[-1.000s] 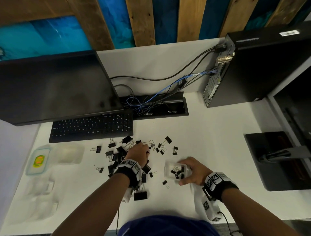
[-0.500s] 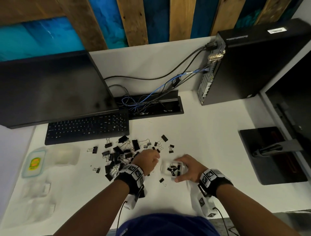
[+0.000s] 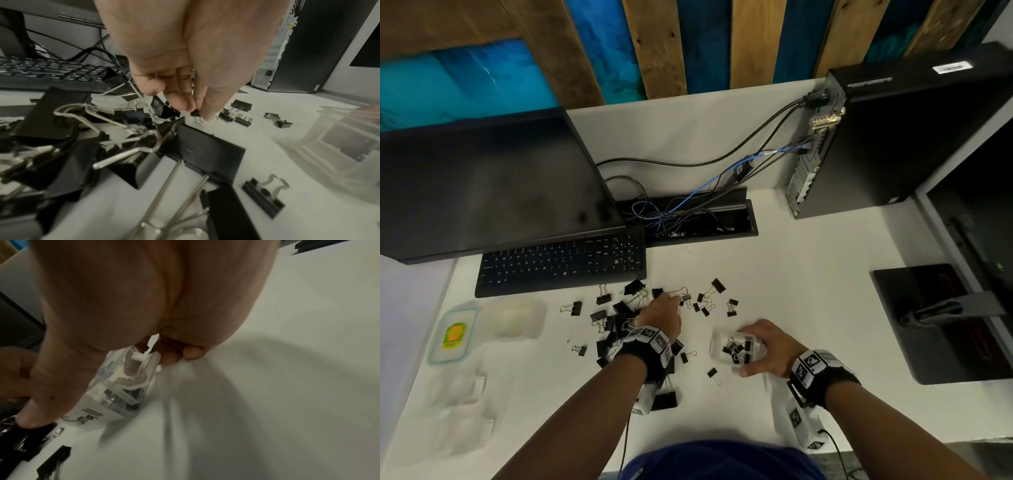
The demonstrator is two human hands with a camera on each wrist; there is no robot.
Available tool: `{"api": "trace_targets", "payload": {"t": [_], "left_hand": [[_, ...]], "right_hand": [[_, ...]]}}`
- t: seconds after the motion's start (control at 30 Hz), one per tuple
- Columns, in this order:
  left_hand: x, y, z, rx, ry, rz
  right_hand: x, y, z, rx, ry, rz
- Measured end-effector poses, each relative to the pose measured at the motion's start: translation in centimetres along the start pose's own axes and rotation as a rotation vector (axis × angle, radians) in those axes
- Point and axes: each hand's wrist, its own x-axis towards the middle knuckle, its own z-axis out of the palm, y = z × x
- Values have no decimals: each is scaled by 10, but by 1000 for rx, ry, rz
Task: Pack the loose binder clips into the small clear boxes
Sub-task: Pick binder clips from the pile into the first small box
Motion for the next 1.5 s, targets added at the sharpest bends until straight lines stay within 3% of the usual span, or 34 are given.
{"api": "trace_targets", "payload": {"t": [0.4, 0.57, 0.8, 1.0, 1.13, 1.27, 1.37, 1.5], "left_hand": [[-7, -3, 2, 102, 16, 46], [-10, -5, 1, 2, 12, 106], [-7, -6, 1, 181, -60, 133], [-14, -6, 3, 242, -20, 171], [-19, -4, 1, 102, -13, 200], [-24, 8, -4, -289, 51, 192], [-31, 26, -9, -454, -15, 267], [-37, 43, -3, -476, -93, 314]], "right_hand": [[0, -1, -1, 8, -3, -1], [0, -1, 0, 9, 1, -1], [0, 0, 1, 21, 9, -4], [0, 0, 0, 17, 4, -5], [0, -2, 0, 5, 3, 2], [-1, -3, 0, 10, 8, 17], [0, -3, 0, 9, 11, 14], [-1, -4, 0, -15, 0, 13]]}}
